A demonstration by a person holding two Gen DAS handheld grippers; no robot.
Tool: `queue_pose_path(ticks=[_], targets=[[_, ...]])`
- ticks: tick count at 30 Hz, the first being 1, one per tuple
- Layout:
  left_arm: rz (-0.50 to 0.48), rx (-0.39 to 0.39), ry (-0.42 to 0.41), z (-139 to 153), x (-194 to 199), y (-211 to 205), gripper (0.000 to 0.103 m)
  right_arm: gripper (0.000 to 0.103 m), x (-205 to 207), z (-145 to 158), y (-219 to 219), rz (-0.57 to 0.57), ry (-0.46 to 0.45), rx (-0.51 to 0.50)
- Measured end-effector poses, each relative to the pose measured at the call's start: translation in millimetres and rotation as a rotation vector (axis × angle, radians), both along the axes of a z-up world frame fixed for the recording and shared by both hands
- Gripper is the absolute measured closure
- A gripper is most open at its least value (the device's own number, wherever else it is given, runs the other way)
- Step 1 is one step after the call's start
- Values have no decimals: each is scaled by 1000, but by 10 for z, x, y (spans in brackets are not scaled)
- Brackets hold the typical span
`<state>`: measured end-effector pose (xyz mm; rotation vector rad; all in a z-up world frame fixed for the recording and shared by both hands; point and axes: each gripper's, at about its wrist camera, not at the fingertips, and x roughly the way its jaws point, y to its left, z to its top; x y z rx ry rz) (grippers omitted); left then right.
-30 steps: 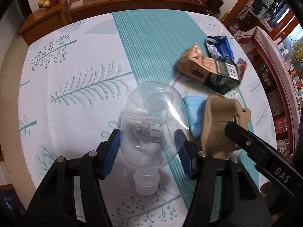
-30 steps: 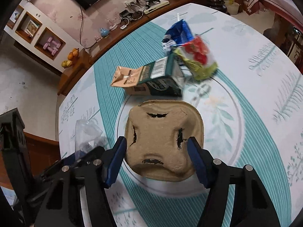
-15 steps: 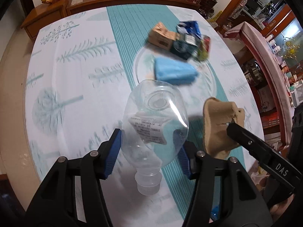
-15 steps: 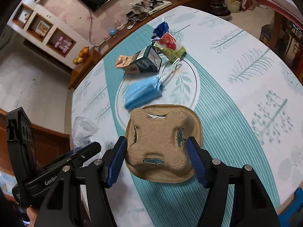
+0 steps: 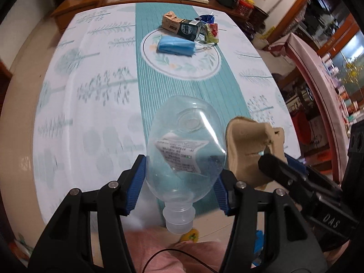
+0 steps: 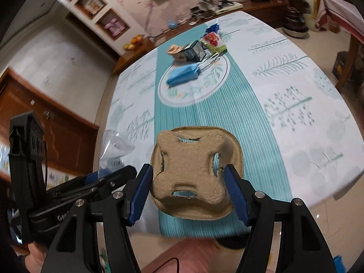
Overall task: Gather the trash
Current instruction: 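Carry cup carrier and bottle down toward the black bin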
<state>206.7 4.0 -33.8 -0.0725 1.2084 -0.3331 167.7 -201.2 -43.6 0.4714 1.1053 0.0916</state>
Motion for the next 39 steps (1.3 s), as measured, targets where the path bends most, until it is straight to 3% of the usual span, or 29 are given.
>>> queue_pose_path(ticks=[8,17,28,39], targets=[[106,-7,7,31,-1094,-176,51,39,-980,75,-181,121,10,24],[112,43,81,-126,-1863,-263,51,39,-1679,-122,-305,136,87,79],[99,71,164,-658,-2062,-248,51,39,-1962,-687,-332,95,188,102],[76,72,219,-1485,-1938,-139,51,39,-1987,-1602,-336,5,275,87]])
